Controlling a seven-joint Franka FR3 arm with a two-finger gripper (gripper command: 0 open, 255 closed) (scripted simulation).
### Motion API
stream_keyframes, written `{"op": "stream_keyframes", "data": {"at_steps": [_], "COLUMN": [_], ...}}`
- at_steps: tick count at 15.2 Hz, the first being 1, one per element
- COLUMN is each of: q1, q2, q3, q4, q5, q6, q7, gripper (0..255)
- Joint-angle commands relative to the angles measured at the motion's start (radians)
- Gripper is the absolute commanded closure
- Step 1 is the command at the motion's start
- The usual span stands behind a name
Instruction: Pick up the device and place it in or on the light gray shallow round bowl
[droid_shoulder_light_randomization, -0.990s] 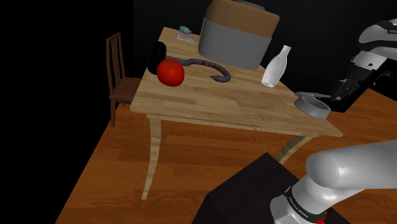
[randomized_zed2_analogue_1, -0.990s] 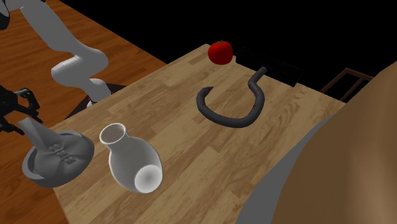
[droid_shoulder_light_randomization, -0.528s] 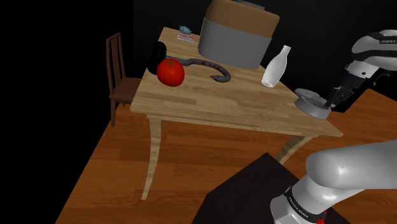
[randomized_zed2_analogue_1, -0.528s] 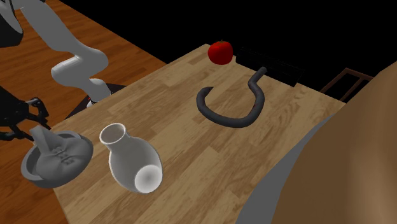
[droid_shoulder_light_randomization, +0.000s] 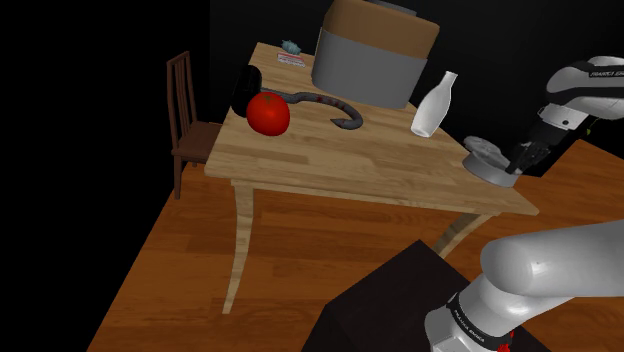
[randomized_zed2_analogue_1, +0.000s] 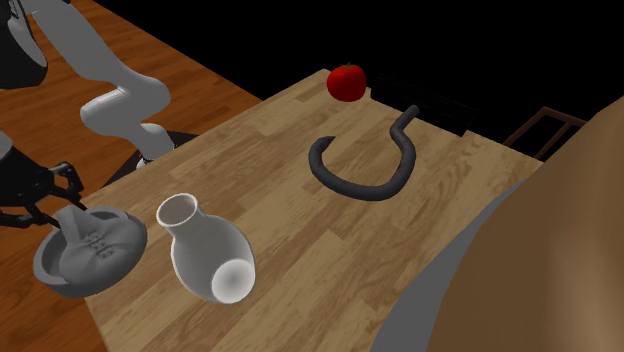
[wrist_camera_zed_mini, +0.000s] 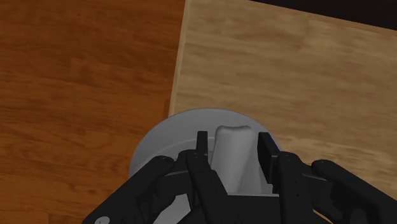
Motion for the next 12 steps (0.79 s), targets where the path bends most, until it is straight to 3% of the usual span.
{"op": "stream_keyframes", "data": {"at_steps": [1, 4, 5, 10, 12], "q1": [0.0, 0.001, 0.0, 0.001, 0.005], "q2": [0.001, 0.001, -0.001, 0.001, 0.001], "q3": [-0.001, -0.001, -0.001, -0.001, 0.012], "q4": [-0.005, -0.005, -0.005, -0.005, 0.061], "q5": [0.001, 0.001, 0.0, 0.001, 0.01], "q6": [-0.001, -0.001, -0.003, -0.001, -0.068], "q7": [0.0, 0.0, -0.001, 0.0, -0.003], "gripper": [255, 255, 0, 0, 0]}}
